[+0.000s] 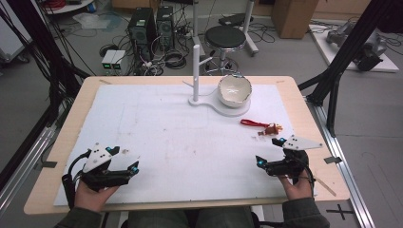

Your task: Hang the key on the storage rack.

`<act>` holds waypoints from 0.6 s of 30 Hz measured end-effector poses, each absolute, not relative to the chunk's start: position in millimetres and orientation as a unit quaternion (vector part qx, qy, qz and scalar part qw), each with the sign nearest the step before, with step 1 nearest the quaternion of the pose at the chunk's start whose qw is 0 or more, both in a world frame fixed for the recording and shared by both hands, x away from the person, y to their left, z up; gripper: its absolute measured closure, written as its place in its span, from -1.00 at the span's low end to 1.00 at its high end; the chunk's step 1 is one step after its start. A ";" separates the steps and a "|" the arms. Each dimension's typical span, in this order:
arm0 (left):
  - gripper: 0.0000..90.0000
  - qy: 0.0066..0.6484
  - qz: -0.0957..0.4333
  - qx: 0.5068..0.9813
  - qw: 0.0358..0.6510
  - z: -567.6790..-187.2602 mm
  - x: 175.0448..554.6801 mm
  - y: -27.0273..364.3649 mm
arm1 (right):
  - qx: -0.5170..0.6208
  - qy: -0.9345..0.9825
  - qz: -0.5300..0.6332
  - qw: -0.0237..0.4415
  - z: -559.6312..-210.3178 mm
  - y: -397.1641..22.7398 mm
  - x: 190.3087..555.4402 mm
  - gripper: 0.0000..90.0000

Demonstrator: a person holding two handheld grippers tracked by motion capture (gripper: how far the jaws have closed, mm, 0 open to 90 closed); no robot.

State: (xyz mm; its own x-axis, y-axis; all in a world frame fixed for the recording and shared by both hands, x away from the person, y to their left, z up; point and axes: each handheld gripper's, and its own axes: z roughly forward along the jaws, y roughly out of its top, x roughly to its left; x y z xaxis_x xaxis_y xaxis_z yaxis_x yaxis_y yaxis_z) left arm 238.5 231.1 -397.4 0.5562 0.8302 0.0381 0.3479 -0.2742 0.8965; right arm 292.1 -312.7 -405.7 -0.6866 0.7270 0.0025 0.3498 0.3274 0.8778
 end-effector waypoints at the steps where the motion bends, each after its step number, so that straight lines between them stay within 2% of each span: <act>1: -0.63 0.391 0.263 0.754 0.458 -397.4 238.5 231.1 | 0.341 0.789 0.469 0.201 -405.7 -312.7 292.1 -0.88; 18: -0.63 0.388 0.263 0.755 0.458 -399.5 237.9 230.8 | 0.337 0.794 0.465 0.198 -407.9 -309.7 293.4 -0.88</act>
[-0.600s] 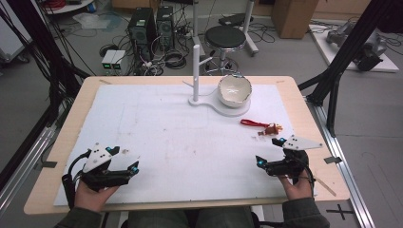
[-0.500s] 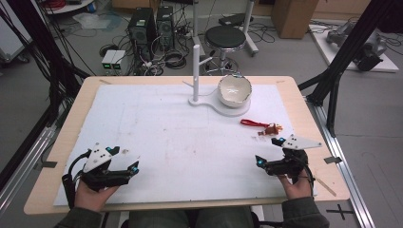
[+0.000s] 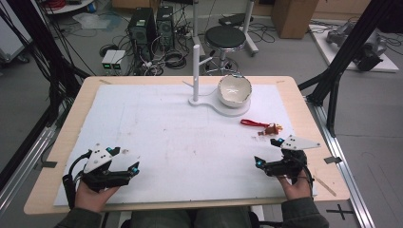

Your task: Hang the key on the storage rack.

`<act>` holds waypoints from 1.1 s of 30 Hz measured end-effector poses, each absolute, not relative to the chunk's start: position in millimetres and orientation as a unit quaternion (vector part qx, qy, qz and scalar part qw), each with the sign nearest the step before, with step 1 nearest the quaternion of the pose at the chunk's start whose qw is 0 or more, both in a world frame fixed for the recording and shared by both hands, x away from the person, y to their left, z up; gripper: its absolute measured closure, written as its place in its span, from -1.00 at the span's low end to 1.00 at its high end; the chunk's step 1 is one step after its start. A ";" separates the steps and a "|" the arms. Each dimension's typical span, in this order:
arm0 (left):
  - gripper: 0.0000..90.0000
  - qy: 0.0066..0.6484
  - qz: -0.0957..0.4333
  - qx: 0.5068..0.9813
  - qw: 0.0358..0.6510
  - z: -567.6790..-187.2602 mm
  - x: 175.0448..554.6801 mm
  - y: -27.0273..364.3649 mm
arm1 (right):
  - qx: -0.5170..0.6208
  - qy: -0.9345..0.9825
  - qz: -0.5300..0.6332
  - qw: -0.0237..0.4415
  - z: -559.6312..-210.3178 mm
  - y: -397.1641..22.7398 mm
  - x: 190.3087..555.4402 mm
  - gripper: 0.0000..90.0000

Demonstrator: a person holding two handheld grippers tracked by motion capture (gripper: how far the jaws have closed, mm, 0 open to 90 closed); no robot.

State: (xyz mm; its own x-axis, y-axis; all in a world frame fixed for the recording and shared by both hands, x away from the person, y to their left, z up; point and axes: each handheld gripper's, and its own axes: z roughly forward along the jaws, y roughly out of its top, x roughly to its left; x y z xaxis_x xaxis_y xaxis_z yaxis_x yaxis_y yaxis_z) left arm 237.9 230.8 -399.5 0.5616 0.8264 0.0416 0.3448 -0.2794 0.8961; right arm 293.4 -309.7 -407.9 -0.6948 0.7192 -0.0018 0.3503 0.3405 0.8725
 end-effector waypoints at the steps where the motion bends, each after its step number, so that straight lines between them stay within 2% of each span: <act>1: -0.63 0.388 0.263 0.755 0.458 -399.5 237.9 230.8 | 0.337 0.794 0.465 0.198 -407.9 -309.7 293.4 -0.88; 18: -0.63 0.383 0.266 0.756 0.460 -398.7 236.5 230.2 | 0.336 0.795 0.467 0.193 -405.4 -310.0 292.8 -0.88; 33: -0.63 0.385 0.268 0.753 0.462 -398.4 236.3 232.0 | 0.315 0.817 0.449 0.177 -383.4 -306.0 316.5 -0.88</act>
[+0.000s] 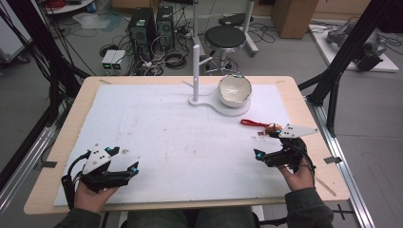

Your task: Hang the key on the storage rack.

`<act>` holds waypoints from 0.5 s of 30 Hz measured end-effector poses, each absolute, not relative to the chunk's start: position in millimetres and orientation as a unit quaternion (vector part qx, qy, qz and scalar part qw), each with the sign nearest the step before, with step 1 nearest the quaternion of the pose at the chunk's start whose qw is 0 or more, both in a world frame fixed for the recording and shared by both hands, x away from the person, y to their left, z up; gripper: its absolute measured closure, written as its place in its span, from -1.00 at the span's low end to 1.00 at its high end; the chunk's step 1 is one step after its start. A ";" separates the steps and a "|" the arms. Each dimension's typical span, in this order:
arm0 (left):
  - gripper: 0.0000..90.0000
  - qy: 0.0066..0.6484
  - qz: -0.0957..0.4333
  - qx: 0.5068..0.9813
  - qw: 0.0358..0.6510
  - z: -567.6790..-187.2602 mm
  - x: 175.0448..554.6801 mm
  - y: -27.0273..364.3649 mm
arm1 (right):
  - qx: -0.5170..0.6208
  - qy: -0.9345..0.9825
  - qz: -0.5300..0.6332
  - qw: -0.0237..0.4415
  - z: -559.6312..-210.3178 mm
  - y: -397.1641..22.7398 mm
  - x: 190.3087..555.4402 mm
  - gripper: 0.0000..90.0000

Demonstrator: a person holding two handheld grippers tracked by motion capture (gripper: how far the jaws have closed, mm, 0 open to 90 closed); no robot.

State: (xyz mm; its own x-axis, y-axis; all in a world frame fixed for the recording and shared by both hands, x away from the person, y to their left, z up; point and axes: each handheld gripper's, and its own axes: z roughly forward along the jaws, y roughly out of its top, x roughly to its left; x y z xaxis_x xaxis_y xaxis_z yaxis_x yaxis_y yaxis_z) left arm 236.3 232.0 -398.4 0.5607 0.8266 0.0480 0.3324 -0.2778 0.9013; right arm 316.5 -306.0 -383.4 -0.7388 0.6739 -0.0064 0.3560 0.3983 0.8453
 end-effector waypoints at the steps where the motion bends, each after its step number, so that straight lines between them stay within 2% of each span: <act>1: -0.63 0.384 0.268 0.753 0.462 -398.3 236.4 232.1 | 0.311 0.822 0.442 0.177 -378.5 -304.6 320.9 -0.88; 15: -0.63 0.385 0.269 0.751 0.463 -397.9 237.0 233.6 | 0.317 0.829 0.431 0.161 -365.8 -306.7 353.5 -0.88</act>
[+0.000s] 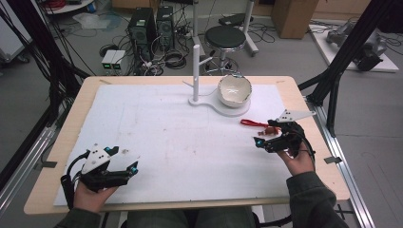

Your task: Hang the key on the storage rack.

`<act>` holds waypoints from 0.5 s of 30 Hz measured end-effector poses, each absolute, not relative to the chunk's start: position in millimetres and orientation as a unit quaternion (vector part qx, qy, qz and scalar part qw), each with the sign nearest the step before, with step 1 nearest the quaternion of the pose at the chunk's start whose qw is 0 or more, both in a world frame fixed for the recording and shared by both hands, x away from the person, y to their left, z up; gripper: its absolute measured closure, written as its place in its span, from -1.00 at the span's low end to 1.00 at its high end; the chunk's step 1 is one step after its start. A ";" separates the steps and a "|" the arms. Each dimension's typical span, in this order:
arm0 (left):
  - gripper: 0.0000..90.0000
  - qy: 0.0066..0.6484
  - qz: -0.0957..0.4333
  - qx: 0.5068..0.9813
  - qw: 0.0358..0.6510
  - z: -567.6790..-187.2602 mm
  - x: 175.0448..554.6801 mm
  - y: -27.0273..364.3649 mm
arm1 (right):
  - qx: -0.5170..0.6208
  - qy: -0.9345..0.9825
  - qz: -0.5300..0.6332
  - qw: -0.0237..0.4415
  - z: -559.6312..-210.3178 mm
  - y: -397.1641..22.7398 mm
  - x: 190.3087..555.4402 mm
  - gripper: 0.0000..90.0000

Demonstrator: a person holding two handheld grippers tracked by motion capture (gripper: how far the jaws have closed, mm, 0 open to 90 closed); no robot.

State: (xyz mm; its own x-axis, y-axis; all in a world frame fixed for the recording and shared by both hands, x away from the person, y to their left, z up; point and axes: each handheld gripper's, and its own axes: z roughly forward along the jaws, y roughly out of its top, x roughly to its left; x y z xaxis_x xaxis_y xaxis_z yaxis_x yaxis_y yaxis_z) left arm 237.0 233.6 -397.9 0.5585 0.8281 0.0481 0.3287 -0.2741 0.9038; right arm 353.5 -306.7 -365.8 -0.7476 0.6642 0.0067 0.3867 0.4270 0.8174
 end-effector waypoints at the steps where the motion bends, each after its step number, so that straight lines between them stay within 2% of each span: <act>1: -0.63 0.384 0.269 0.753 0.462 -397.7 237.0 234.0 | 0.319 0.830 0.429 0.160 -365.0 -307.0 355.7 -0.88; 15: -0.63 0.385 0.270 0.751 0.464 -397.7 238.1 233.8 | 0.313 0.847 0.403 0.148 -353.1 -306.6 392.4 -0.88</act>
State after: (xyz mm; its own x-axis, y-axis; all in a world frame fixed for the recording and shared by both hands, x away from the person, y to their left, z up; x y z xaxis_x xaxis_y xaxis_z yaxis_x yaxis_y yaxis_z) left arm 238.1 233.8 -397.7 0.5582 0.8283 0.0479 0.3278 -0.2732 0.9044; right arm 392.4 -306.6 -353.1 -0.7598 0.6501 0.0012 0.4115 0.4795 0.7751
